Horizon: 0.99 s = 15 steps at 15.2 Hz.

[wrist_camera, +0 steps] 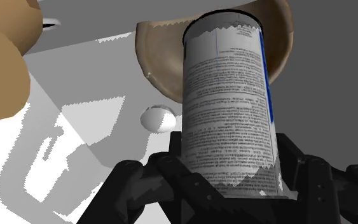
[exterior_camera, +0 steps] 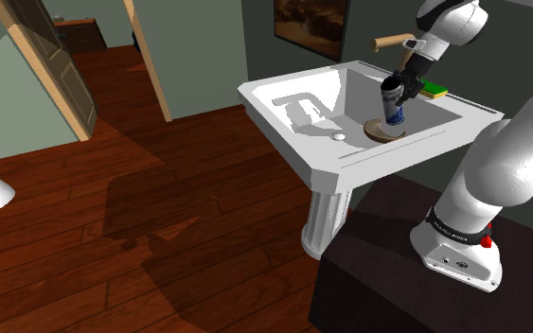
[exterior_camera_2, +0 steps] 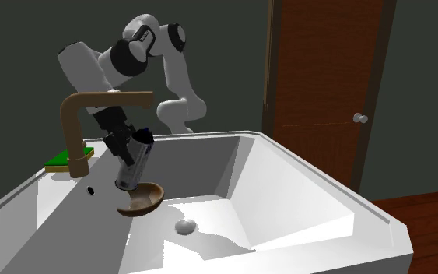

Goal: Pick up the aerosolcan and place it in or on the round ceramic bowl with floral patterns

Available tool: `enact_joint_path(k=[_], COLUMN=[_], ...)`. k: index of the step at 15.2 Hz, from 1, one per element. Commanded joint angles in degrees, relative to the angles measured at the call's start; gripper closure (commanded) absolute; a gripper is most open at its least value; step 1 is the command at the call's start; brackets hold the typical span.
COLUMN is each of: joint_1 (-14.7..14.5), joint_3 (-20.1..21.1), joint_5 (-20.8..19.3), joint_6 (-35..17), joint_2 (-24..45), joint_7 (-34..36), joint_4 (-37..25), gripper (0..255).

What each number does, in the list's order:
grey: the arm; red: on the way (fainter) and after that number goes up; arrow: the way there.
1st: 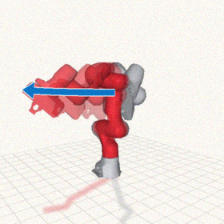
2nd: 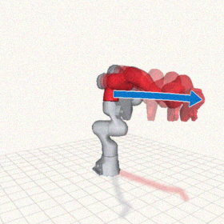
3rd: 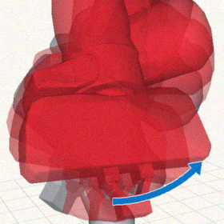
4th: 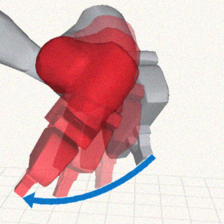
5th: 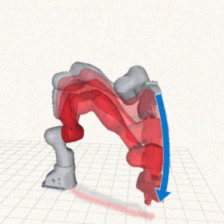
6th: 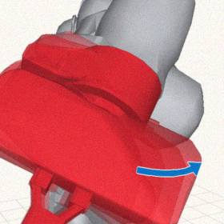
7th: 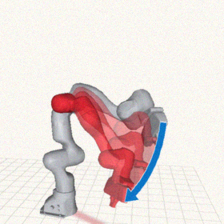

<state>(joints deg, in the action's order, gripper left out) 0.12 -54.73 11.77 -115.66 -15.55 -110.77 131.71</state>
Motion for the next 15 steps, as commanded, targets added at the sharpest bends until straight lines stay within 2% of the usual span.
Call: enact_joint_path(k=[1,8,15], joint_1=[-0.36,-2.32,-2.07], joint_3=[-0.79,-3.57,-3.33], joint_5=[0.81,5.61,5.69], joint_6=[-1.76,-6.14,-6.11], joint_2=[1.12,5.99,6.06], joint_7=[-1.13,-6.40,-6.46], joint_4=[0.85,3.26,3.25], gripper=[255,255,255])
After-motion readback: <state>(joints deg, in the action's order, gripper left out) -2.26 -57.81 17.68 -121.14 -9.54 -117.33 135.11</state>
